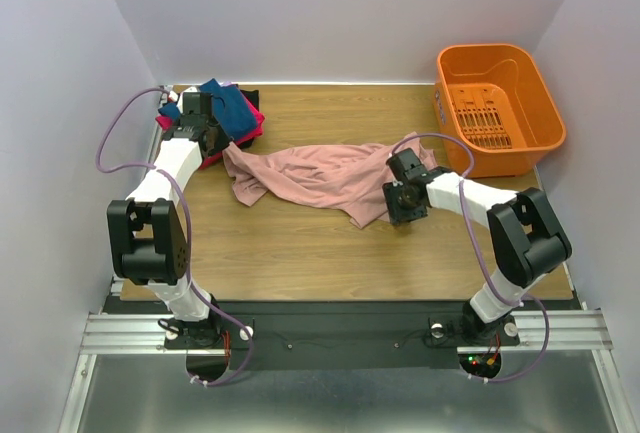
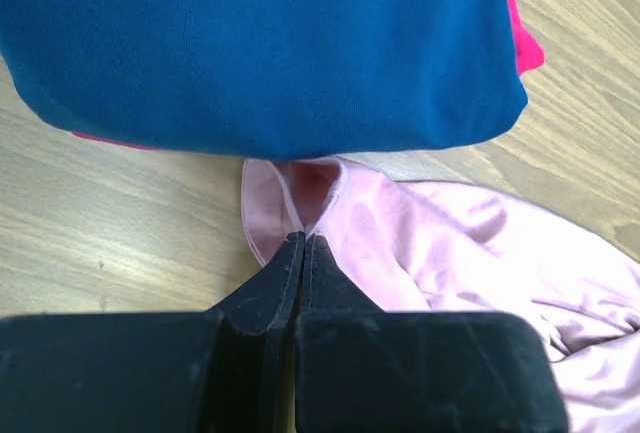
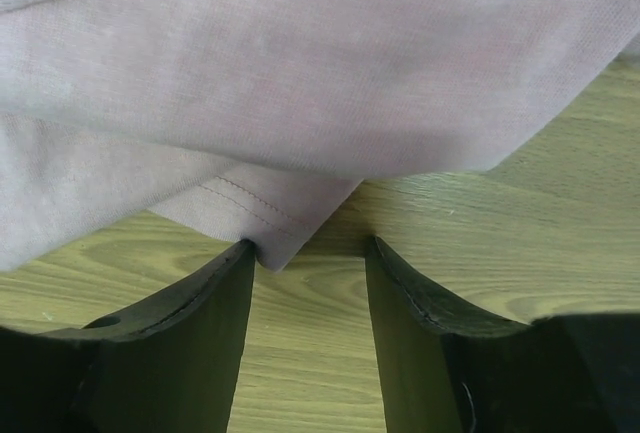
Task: Fold and stack the t-shirts
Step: Flatten the tshirt out
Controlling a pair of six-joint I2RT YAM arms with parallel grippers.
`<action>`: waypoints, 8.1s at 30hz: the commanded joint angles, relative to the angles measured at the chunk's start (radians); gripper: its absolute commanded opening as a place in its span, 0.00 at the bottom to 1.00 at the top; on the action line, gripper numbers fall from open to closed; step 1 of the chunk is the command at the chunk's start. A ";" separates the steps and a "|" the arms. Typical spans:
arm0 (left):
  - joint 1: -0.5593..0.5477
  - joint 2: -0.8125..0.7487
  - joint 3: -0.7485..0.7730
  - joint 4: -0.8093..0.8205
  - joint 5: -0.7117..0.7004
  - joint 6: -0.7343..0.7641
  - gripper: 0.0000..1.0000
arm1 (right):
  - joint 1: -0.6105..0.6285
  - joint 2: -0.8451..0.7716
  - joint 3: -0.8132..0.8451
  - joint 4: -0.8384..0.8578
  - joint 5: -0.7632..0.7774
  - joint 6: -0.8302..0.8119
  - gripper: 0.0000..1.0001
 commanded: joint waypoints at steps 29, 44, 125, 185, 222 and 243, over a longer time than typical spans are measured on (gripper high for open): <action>0.027 -0.167 0.016 0.065 0.043 0.103 0.00 | -0.185 -0.214 0.248 -0.021 0.108 -0.027 0.00; 0.061 -0.343 0.240 0.030 0.139 0.158 0.00 | -0.291 -0.158 0.907 -0.109 0.206 -0.125 0.00; 0.063 -0.765 0.688 -0.189 0.362 0.179 0.00 | -0.291 -0.534 1.321 -0.026 0.127 -0.185 0.00; -0.226 -0.180 -0.414 0.292 0.190 -0.066 0.99 | -0.265 -0.092 0.157 0.144 -0.231 -0.021 0.99; -0.095 0.397 0.114 0.230 0.211 0.011 0.99 | -0.233 0.697 0.882 0.125 -0.261 -0.033 0.99; -0.298 -0.342 -0.387 -0.240 -0.377 -0.365 0.99 | -0.232 0.275 0.692 0.124 -0.344 -0.035 1.00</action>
